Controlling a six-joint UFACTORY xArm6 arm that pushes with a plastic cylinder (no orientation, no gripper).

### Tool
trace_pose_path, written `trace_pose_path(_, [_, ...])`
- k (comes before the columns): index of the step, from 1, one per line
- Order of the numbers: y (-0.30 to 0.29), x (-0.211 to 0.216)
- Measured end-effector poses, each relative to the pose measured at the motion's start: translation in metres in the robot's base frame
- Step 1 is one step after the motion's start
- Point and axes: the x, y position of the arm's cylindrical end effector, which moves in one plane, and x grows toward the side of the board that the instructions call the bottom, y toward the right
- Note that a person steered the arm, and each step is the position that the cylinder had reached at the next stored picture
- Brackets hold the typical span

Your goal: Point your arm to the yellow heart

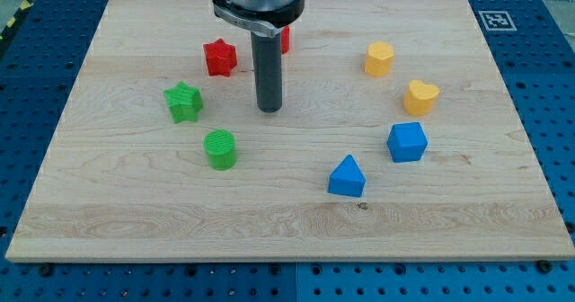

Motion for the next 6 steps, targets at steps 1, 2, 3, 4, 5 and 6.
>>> trace_pose_path(1, [0.0, -0.001])
trace_pose_path(2, [0.0, -0.001])
trace_pose_path(3, [-0.003, 0.0])
trace_pose_path(4, [-0.002, 0.0])
trace_pose_path(5, [0.041, 0.0])
trace_pose_path(6, [0.102, -0.019])
